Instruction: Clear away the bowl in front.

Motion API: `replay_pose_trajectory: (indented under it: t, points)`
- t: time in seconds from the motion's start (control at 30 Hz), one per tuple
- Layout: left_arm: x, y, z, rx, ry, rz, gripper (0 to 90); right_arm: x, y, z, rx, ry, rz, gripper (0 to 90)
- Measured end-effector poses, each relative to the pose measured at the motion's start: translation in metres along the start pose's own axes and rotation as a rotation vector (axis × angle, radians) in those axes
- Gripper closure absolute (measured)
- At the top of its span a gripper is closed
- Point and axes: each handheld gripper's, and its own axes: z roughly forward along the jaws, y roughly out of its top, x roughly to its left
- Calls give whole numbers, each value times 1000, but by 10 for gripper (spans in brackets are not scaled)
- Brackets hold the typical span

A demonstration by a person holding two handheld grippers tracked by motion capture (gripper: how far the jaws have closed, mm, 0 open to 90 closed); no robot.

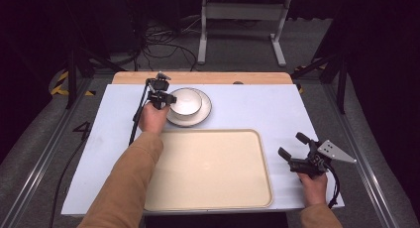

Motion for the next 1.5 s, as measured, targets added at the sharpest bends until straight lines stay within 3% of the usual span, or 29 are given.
replay_pose_trajectory:
  t: [0.27, 0.4, 0.63, 0.93, 1.5]
  points:
    - [-5, 2, -5, 5, 24, 35, 824, 0, 0, 0, 0, 2, 2, 3]
    - [-7, 5, -11, -9, -10, 19, 823, 0, 0, 0, 0, 5, 4, 3]
    - [-20, 13, -22, -8, -8, 76, 823, 0, 0, 0, 2, 6, 5, 3]
    - [-31, 20, -37, -5, -9, 118, 821, 0, 0, 1, 2, 6, 5, 3]
    - [-33, 23, -72, -18, -26, 157, 820, 0, 0, 1, 8, 3, 11, 3]
